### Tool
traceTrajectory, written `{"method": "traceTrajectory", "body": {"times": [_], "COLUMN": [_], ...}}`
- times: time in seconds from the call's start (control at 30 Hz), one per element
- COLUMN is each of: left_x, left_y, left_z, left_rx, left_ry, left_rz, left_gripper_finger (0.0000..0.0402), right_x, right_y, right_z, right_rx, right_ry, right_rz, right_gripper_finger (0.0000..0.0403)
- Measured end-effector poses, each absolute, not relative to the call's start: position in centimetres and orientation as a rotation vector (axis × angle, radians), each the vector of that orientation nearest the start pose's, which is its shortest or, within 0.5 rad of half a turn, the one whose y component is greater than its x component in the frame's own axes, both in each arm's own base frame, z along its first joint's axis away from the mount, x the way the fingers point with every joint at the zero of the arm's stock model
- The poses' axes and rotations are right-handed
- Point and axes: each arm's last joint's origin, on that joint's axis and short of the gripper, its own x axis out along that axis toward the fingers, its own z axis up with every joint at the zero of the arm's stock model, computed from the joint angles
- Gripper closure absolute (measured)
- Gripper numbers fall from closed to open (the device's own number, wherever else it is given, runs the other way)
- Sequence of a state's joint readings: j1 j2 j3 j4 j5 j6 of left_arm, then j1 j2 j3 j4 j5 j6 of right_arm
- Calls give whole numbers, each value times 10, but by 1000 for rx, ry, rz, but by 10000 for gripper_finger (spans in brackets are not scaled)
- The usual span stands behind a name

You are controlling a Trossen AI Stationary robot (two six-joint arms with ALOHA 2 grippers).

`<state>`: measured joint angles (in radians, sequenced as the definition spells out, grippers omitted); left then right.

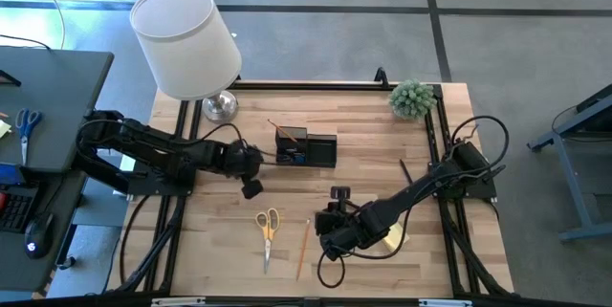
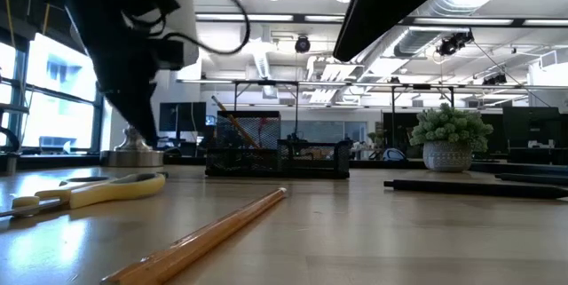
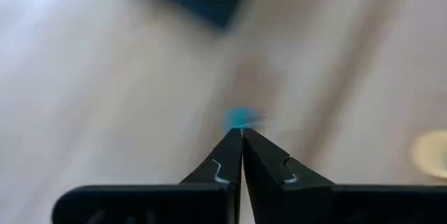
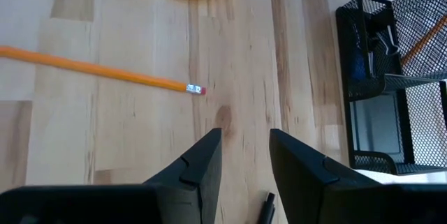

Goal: Pick and place office supplies into organizer
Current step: Put the blue binder clip into the desk organizer

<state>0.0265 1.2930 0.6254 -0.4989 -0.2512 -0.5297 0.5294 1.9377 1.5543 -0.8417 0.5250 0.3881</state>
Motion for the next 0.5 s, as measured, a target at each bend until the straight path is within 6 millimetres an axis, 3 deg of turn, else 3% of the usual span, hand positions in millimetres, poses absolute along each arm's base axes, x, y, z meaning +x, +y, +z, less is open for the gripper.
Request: {"method": "traceTrajectory", "body": {"times": [0.13, 0.37, 0.5], "left_x": [205, 211, 216], "left_y": [15, 16, 14], "left_z": [162, 163, 152], "left_rx": [-319, -326, -355], "left_ry": [1120, 1050, 1108], "left_rz": [674, 687, 646], "left_gripper_finger": [397, 396, 396], "right_x": [349, 349, 349], "right_y": [188, 187, 187], "right_z": [227, 227, 227], "right_rx": [-270, -278, -278], "right_ry": [1021, 1013, 1012], "right_rz": [-201, -215, -214], "right_gripper_finger": [289, 289, 289]}}
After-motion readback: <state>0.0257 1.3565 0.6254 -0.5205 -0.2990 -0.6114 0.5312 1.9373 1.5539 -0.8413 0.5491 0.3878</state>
